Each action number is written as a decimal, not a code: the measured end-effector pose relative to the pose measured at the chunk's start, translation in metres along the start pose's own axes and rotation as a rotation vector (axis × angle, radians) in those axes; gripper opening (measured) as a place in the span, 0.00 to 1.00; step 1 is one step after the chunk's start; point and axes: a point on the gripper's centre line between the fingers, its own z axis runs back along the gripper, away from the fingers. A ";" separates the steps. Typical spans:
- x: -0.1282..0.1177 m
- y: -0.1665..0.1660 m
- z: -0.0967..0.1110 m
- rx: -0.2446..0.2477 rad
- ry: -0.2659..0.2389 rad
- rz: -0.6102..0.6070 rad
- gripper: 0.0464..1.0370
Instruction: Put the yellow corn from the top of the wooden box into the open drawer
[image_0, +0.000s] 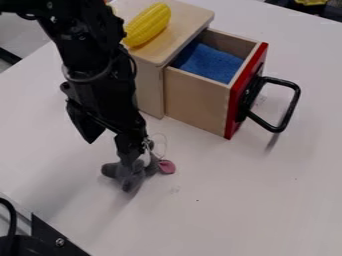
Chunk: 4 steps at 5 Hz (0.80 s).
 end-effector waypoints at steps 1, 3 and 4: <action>-0.003 -0.001 -0.003 -0.006 0.016 0.000 0.96; 0.066 0.020 0.033 -0.035 -0.059 0.072 0.96; 0.102 0.038 0.046 -0.013 -0.080 0.106 0.96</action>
